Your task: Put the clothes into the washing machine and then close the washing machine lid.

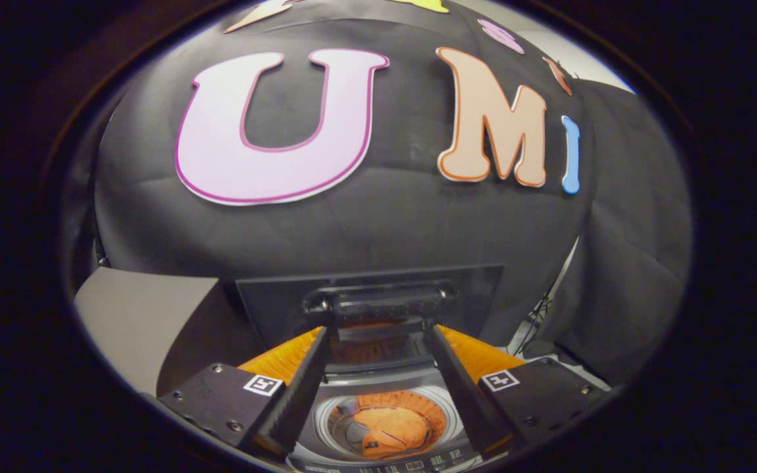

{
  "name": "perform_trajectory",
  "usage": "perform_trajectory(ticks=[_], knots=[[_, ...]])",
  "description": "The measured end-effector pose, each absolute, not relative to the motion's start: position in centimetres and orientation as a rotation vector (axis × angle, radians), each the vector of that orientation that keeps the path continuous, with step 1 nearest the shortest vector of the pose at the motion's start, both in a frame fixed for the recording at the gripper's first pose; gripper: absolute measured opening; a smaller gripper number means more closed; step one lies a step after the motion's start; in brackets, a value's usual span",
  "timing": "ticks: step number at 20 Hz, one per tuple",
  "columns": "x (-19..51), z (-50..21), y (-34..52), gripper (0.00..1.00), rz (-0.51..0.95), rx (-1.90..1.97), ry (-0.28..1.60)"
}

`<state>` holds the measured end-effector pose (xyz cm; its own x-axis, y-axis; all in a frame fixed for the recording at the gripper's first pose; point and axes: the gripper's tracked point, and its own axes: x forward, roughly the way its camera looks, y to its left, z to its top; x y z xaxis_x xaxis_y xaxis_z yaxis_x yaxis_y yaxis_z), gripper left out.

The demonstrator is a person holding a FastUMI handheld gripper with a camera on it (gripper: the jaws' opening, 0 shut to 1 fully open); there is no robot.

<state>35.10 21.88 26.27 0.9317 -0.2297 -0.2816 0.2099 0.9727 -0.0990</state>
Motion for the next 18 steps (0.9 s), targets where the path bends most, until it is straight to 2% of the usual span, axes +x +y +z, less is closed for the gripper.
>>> perform_trajectory(ticks=[4, 8, 18], knots=[[38.6, 30.2, 24.1, 0.96, -0.192, -0.078, 0.206], [42.2, 31.6, 25.9, 0.95, -0.171, -0.097, 0.196], [48.2, 28.5, 26.0, 0.95, -0.178, -0.095, 0.269]])
